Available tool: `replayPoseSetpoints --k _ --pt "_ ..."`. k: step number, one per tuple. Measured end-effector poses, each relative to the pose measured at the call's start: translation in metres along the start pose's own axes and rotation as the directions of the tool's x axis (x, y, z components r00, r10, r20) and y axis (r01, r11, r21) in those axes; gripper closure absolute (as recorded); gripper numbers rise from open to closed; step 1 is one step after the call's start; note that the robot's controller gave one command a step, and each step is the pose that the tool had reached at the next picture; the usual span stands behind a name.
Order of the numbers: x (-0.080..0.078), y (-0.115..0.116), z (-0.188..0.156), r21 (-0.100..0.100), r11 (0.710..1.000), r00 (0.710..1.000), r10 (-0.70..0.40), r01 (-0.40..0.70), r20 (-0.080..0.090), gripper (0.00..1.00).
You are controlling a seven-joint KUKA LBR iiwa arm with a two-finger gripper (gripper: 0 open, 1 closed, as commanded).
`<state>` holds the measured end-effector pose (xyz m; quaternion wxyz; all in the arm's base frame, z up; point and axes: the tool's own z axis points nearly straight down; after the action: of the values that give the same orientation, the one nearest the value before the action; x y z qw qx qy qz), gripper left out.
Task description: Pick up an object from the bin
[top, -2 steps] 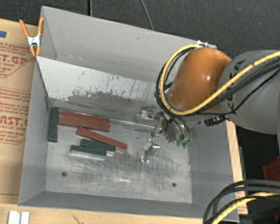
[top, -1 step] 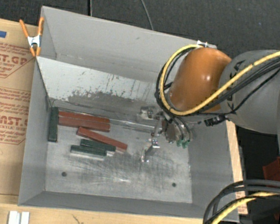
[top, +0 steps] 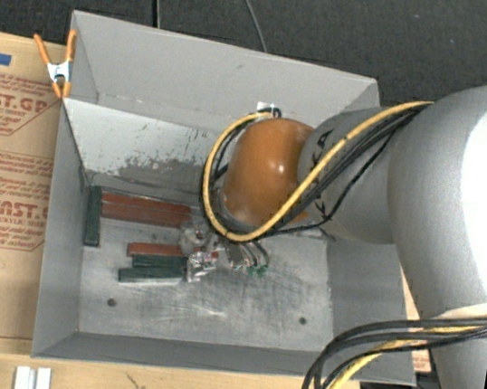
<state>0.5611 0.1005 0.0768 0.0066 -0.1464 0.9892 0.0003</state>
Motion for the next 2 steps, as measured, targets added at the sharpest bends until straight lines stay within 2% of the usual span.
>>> replayPoseSetpoints --k 1,2 --pt "0.000 0.000 0.000 0.000 1.000 1.000 0.000 0.000 0.000 1.00" --pt "-0.025 0.002 -0.155 0.000 1.000 1.000 0.022 -0.022 -0.008 1.00"
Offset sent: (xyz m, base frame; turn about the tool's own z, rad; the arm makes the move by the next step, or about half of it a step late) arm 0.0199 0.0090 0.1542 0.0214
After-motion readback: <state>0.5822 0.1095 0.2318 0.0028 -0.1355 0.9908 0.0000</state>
